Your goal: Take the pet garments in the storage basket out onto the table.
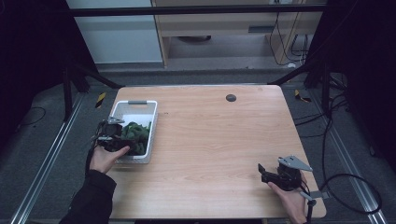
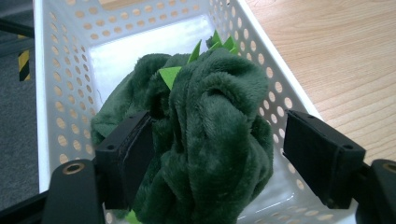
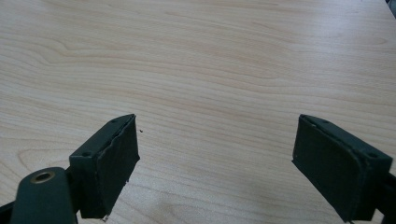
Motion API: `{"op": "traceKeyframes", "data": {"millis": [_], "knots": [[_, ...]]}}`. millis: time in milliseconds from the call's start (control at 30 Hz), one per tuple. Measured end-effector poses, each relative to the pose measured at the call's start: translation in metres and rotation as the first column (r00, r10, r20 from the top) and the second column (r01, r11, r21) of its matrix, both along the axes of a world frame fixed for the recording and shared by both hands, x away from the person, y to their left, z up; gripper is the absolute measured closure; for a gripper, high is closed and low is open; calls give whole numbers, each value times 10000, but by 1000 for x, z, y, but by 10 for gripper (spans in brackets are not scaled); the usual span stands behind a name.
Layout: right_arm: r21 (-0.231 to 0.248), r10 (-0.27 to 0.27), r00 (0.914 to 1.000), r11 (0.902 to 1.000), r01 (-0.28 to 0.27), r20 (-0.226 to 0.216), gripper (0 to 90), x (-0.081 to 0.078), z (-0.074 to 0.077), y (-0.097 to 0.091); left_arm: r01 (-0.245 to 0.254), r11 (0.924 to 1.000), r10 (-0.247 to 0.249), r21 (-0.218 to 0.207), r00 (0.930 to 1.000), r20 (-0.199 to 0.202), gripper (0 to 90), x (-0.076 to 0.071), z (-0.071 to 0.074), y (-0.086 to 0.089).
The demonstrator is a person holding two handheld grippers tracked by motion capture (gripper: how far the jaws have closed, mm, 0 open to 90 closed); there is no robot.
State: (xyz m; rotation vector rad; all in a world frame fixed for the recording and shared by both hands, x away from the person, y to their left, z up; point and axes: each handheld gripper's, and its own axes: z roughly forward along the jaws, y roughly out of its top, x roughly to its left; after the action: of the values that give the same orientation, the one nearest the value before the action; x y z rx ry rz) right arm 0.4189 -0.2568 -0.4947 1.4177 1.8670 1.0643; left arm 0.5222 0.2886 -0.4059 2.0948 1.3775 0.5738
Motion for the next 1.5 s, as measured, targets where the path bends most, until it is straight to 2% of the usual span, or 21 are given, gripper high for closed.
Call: {"op": "traceKeyframes", "data": {"millis": [333, 367, 533, 967, 1233, 1500], "knots": [[39, 44, 9999, 10000, -43, -126, 141, 0, 0, 1, 58, 9996, -50, 273, 9995, -305, 291, 7, -8, -3], [-33, 49, 9999, 10000, -49, -96, 141, 1, -1, 1, 77, 9991, -62, 427, 9994, -343, 294, 8, -9, -5], [-70, 91, 9999, 9999, -91, -124, 140, 1, -1, 1, 139, 9979, -100, 632, 9981, -609, 299, 13, -15, -8], [-28, 142, 9997, 9999, -143, -219, 139, 1, -2, 2, 54, 9967, 31, 815, 9947, -1031, 352, 21, -24, -8], [-77, 201, 9994, 9998, -203, -264, 138, 2, -2, 2, -14, 9958, 125, 914, 9926, -1205, 482, 23, -25, -8], [-42, 181, 9994, 9998, -183, -281, 138, 2, -2, 2, -165, 9982, 231, 568, 9927, -1185, 651, 21, -25, -4]]}}
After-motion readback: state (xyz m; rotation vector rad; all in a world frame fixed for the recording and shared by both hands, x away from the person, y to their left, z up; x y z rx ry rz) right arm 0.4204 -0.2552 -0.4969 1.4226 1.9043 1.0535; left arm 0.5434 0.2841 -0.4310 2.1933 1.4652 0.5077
